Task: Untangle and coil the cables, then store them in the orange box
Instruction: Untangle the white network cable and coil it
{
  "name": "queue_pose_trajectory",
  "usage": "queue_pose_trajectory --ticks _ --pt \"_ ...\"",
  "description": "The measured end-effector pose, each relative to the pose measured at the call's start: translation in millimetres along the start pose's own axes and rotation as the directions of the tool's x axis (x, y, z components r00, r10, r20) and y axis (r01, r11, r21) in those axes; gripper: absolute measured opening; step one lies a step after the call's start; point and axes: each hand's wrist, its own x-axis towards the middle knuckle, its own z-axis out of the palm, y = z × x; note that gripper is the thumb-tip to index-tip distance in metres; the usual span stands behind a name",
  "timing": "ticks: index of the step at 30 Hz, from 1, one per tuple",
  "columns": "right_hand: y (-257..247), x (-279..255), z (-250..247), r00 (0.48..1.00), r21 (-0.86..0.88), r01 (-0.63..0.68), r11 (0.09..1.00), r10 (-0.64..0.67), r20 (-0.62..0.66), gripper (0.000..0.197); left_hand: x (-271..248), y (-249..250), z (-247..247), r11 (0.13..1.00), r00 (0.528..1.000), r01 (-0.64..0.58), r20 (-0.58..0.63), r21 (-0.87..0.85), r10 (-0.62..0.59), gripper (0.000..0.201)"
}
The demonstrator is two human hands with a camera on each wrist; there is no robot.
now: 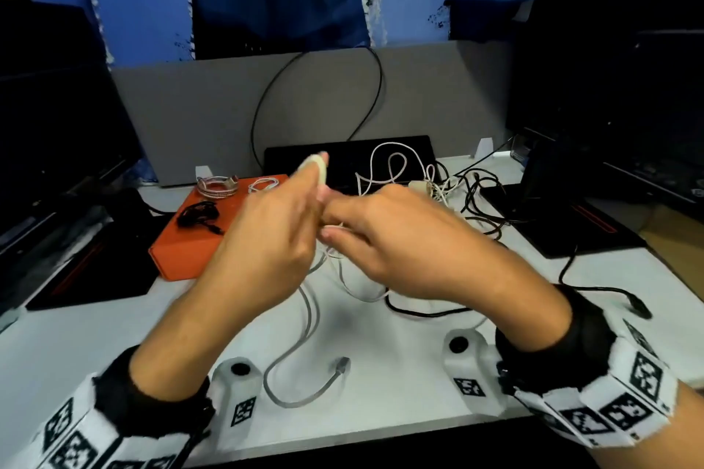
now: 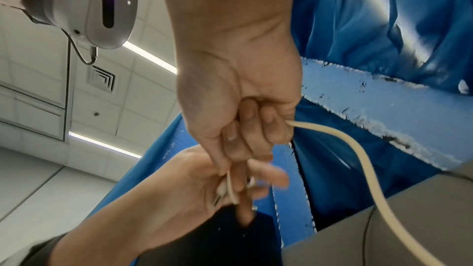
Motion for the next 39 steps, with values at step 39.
queue_pose_trajectory --ticks 39 --pt "23.0 11.4 17.4 0.993 0.168 -0.009 0.986 -0.010 0.113 0.023 7.9 0.7 8.1 0.625 0.955 0.024 -0.166 -0.780 -0.245 0.033"
